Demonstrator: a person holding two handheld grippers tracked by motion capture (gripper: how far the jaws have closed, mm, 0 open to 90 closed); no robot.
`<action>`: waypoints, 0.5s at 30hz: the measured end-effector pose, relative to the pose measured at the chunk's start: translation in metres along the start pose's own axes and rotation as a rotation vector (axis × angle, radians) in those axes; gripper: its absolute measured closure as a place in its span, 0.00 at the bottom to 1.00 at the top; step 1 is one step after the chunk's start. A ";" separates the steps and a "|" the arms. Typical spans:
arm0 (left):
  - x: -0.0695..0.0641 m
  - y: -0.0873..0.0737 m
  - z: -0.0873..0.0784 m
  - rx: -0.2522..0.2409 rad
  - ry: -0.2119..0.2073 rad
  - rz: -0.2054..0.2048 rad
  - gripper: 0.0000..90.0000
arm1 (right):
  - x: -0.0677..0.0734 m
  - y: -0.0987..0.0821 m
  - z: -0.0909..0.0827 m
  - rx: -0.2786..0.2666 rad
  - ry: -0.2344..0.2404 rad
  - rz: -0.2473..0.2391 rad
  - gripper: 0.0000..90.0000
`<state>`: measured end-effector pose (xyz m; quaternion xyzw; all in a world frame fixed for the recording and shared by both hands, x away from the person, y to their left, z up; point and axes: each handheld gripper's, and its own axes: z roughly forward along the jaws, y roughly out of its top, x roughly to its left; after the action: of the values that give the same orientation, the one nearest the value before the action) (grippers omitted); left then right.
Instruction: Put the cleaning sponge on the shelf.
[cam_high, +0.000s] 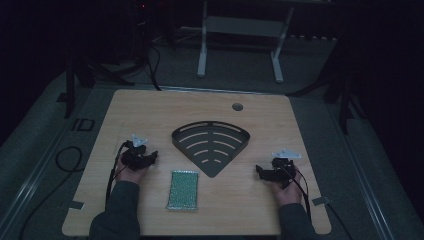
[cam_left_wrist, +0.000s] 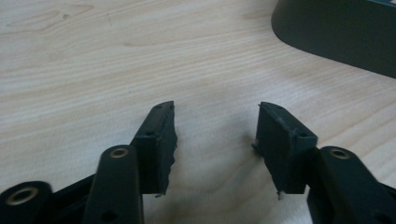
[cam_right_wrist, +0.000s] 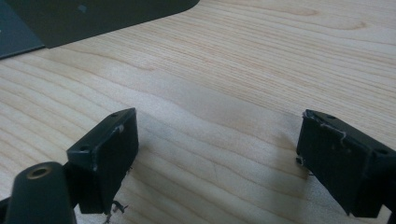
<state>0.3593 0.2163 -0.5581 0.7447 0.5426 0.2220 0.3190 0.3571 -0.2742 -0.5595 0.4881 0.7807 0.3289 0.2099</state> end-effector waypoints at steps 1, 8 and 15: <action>0.000 -0.001 -0.002 0.002 -0.003 -0.006 0.57 | 0.000 0.000 0.000 0.000 0.000 0.001 0.14; -0.005 -0.005 -0.028 -0.037 -0.096 -0.047 0.60 | 0.000 0.000 0.000 0.000 0.000 0.001 0.14; -0.019 -0.008 -0.054 -0.069 -0.210 -0.050 0.72 | 0.000 0.000 0.000 0.000 0.000 0.001 0.14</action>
<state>0.3116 0.2128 -0.5254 0.7387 0.5165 0.1535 0.4050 0.3570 -0.2741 -0.5595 0.4883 0.7806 0.3291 0.2097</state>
